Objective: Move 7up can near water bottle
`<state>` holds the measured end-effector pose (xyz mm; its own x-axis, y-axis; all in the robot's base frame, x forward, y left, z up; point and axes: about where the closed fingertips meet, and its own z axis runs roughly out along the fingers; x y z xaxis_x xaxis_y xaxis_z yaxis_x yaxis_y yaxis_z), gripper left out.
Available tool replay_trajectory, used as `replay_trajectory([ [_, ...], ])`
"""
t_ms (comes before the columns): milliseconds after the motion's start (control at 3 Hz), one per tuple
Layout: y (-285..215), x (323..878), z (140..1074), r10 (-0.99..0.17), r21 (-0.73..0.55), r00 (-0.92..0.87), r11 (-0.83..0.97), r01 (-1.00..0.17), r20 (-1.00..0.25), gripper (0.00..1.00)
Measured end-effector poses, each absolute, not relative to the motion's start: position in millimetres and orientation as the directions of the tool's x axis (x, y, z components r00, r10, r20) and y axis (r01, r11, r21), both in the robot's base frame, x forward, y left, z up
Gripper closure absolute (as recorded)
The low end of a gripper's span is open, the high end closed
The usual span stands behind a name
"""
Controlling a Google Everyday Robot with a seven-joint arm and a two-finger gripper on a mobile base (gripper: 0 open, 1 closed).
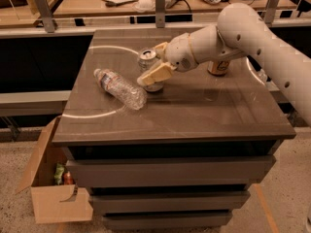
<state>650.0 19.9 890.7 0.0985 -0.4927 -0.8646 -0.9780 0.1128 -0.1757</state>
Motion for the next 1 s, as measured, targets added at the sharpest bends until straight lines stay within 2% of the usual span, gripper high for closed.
replay_trajectory([
  [333,-3,649,892,-0.528,-0.181,0.053,0.194,-0.964,-0.847,0.00],
  [1000,-51,641,896,-0.595,-0.201,-0.042,0.336,-0.920,-0.803,0.00],
])
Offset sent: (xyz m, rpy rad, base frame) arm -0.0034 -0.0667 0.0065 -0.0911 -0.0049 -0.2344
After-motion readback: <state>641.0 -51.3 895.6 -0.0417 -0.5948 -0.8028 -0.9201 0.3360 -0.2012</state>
